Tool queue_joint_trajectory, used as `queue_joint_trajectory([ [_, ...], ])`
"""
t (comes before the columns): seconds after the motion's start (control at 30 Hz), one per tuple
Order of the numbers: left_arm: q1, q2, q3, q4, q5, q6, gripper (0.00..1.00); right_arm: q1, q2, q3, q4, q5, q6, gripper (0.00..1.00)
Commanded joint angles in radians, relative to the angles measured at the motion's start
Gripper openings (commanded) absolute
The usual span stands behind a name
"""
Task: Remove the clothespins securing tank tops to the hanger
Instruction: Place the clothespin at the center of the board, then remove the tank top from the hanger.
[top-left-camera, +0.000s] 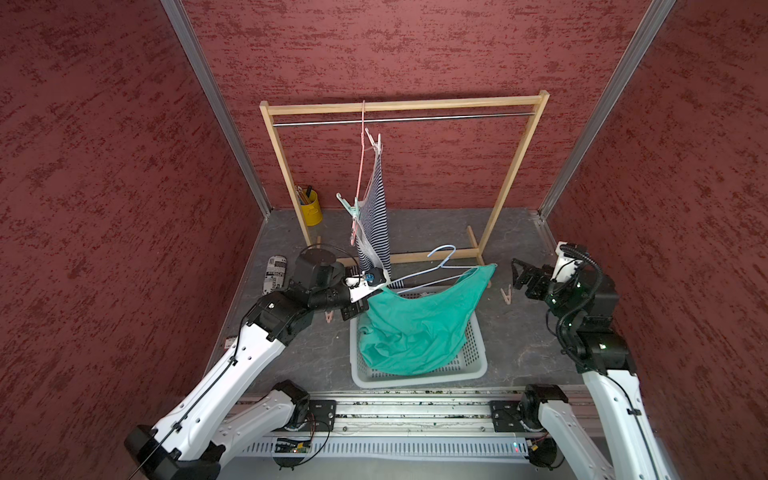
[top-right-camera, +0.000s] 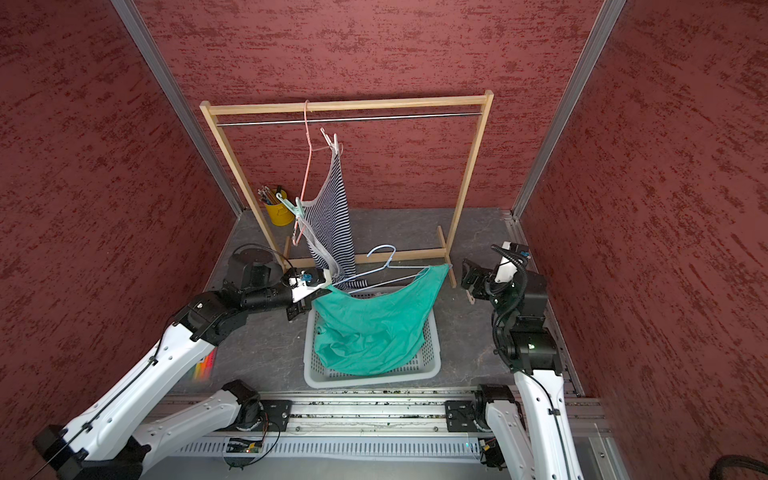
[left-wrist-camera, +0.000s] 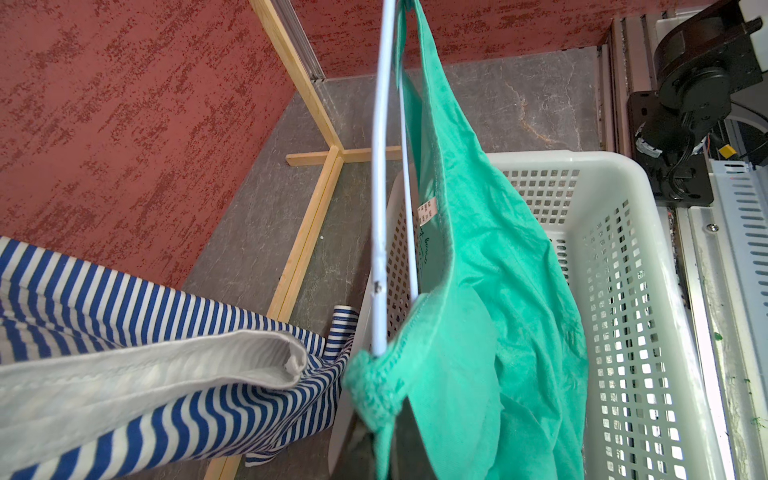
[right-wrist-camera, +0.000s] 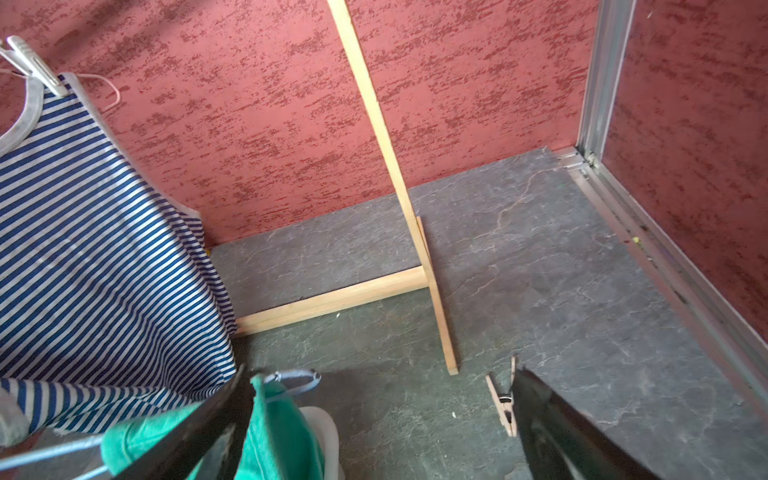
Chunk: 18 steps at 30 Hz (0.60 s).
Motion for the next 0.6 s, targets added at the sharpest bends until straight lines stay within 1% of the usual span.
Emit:
queue_joint_trajectory([
  [0.0, 0.001, 0.009, 0.047, 0.041, -0.022, -0.047, 0.0, 0.025, -0.049, -0.01, 0.076, -0.044, 0.041, 0.99],
  [0.1, 0.001, 0.022, 0.068, 0.029, -0.03, -0.072, 0.0, 0.034, -0.123, -0.027, 0.088, -0.029, 0.053, 0.99],
  [0.23, 0.0, 0.022, 0.072, 0.034, -0.019, -0.087, 0.0, 0.062, -0.109, -0.026, 0.059, -0.045, 0.071, 0.99],
  [0.33, 0.001, 0.012, 0.071, 0.032, -0.026, -0.087, 0.0, 0.128, -0.149, -0.055, 0.127, 0.0, 0.123, 0.99],
  [0.43, 0.0, -0.006, 0.072, 0.022, -0.036, -0.092, 0.0, 0.171, -0.158, -0.046, 0.11, 0.063, 0.13, 0.99],
  [0.57, 0.001, -0.028, 0.063, 0.008, -0.04, -0.096, 0.0, 0.221, -0.135, -0.053, 0.118, 0.091, 0.146, 0.99],
])
